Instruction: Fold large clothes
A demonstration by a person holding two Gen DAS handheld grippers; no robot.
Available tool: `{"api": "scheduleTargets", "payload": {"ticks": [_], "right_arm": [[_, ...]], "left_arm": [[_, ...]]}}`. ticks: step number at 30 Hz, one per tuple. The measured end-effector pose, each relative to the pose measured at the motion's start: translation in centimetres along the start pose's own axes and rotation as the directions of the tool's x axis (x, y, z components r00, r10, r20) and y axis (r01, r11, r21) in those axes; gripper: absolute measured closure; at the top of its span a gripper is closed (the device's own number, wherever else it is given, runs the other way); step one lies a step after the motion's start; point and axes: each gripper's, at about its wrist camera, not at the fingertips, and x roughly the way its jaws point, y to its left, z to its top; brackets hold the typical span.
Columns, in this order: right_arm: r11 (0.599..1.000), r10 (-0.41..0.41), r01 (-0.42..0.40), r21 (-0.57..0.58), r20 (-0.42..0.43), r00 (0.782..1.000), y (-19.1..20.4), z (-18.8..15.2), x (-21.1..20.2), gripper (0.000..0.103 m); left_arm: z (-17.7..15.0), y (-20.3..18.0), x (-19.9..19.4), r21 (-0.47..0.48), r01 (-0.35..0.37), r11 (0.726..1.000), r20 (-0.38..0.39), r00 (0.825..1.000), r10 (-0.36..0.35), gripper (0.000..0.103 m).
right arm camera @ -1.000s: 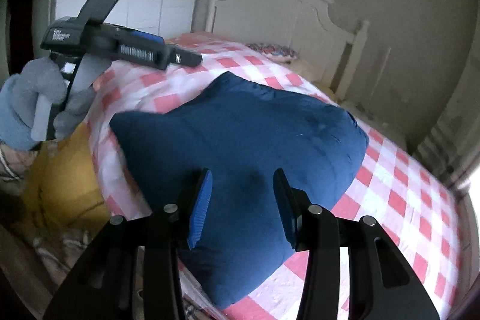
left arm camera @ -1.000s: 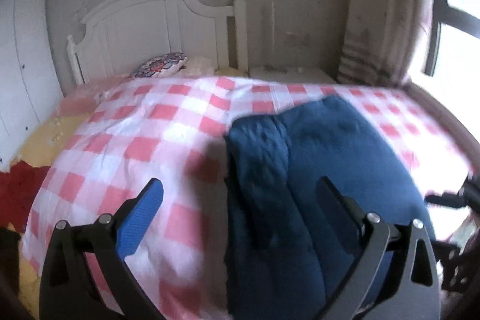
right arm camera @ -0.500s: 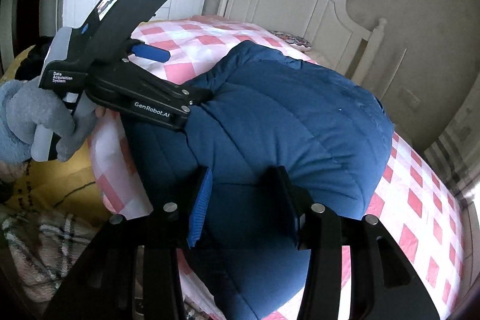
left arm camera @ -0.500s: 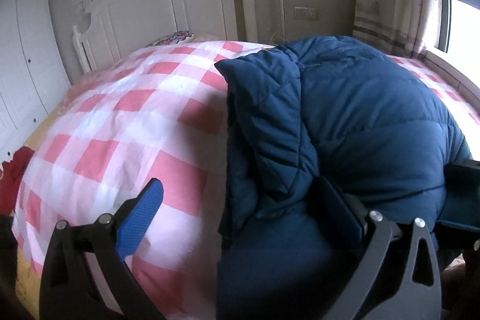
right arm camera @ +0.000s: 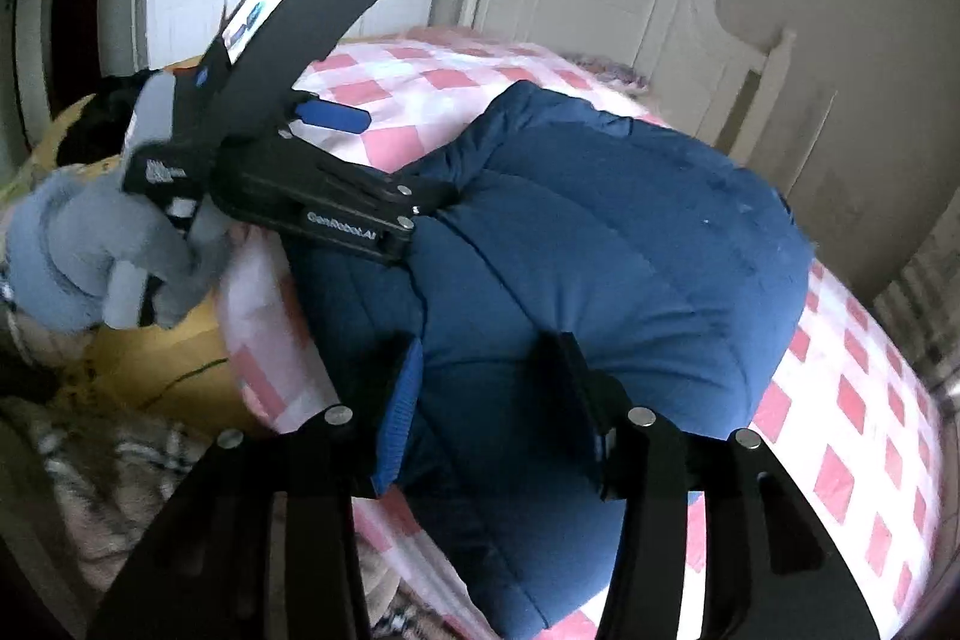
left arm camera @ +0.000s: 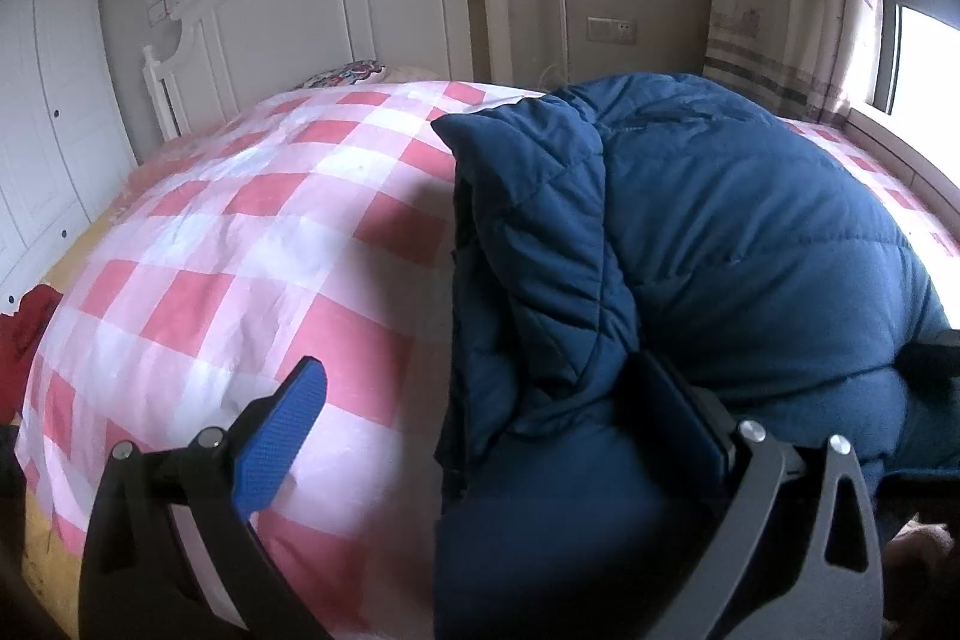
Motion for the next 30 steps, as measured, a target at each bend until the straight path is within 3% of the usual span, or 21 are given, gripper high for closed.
{"api": "scheduleTargets", "payload": {"ticks": [4,7,10,13,17,23,26,30], "right_arm": [[0.992,-0.116,0.112,0.058,0.08,0.99,-3.4,1.9,-1.4,0.056],[0.967,-0.158,0.127,0.219,0.132,0.979,-8.4,2.8,-1.2,0.056],[0.955,-0.12,0.111,0.276,0.017,0.993,-11.3,1.8,3.5,0.055],[0.931,-0.044,0.028,0.364,0.037,0.998,-12.3,0.2,5.3,0.055],[0.942,-0.099,0.097,0.32,-0.01,0.995,-11.1,0.7,5.1,0.055],[0.938,-0.098,0.092,0.335,0.0,0.995,-11.5,0.8,5.3,0.055],[0.95,-0.101,0.115,0.292,-0.061,0.993,-11.7,2.5,5.0,0.055],[0.953,-0.226,0.225,0.202,-0.021,0.974,-11.9,5.6,3.3,0.055]], "left_arm": [[-0.1,0.0,0.0,-0.001,0.001,1.0,-0.006,1.0,-0.001,0.002],[-0.1,-0.1,0.0,-0.005,-0.002,1.0,-0.006,1.0,0.002,0.002],[-0.1,-0.1,0.0,-0.006,0.0,1.0,-0.005,1.0,0.0,0.002],[-0.1,0.2,0.2,-0.023,0.013,1.0,-0.013,1.0,-0.014,0.002],[-0.2,0.3,0.3,-0.026,0.014,1.0,-0.012,1.0,-0.015,0.002],[-0.2,0.3,0.3,-0.023,0.008,1.0,-0.014,1.0,-0.008,0.002],[0.0,0.2,0.2,-0.016,0.003,1.0,-0.015,1.0,-0.003,0.002],[0.0,0.3,0.2,-0.022,0.006,1.0,-0.014,1.0,-0.006,0.002]]}}
